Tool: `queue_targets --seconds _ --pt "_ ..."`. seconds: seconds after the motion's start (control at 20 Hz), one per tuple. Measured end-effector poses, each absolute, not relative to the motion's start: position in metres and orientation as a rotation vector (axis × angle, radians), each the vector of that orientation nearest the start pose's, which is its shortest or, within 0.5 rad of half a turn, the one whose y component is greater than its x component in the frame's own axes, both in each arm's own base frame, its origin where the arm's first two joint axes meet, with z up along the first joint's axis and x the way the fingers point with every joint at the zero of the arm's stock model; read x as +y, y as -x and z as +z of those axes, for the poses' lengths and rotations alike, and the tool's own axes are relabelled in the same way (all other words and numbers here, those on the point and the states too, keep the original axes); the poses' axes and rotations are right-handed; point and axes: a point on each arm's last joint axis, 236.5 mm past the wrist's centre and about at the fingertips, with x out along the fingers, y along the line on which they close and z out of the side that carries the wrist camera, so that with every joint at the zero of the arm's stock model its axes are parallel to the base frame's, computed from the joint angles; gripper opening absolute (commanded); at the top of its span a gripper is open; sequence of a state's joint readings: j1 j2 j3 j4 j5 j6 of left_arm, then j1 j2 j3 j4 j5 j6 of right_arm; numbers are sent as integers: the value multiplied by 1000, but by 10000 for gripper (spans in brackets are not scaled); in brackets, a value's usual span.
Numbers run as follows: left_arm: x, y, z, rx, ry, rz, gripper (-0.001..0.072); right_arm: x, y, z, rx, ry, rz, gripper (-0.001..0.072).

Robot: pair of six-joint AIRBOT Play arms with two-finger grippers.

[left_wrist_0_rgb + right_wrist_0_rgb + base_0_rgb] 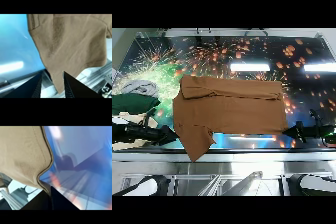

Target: Fold the shirts.

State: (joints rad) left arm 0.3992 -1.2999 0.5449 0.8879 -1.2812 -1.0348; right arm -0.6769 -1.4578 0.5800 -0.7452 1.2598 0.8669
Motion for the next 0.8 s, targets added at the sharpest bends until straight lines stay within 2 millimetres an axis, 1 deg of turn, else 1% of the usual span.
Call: queue_targets --seconds 0.15,0.3,0.35,0.4,0.45,0.5,0.55,0.65,0.75,0.8 --pt "-77 -205 -113 1677 787 -437 295 13 -252 -113 1389 -1036 343 16" --pt "-90 -206 -118 1690 843 -465 293 16 -254 -110 1378 -1044 359 16" --pt "-97 -211 -119 1675 865 -487 243 16 -255 -109 1373 -1049 359 16" --pt "-103 -215 -121 1659 878 -506 56 16 -255 -109 1373 -1050 364 16" --pt "-105 -218 -124 1650 875 -510 13 17 -256 -108 1370 -1053 370 16" --pt "-109 -221 -124 1633 890 -527 13 18 -256 -106 1370 -1058 378 16" --pt "-110 -221 -123 1630 897 -544 13 19 -255 -104 1371 -1062 386 16" --pt "-110 -222 -117 1618 942 -567 13 17 -255 -98 1372 -1085 397 16" --pt "-102 -222 -111 1597 986 -567 12 10 -256 -87 1367 -1115 401 16" --pt "-93 -222 -110 1582 983 -549 13 3 -259 -81 1351 -1124 393 16"
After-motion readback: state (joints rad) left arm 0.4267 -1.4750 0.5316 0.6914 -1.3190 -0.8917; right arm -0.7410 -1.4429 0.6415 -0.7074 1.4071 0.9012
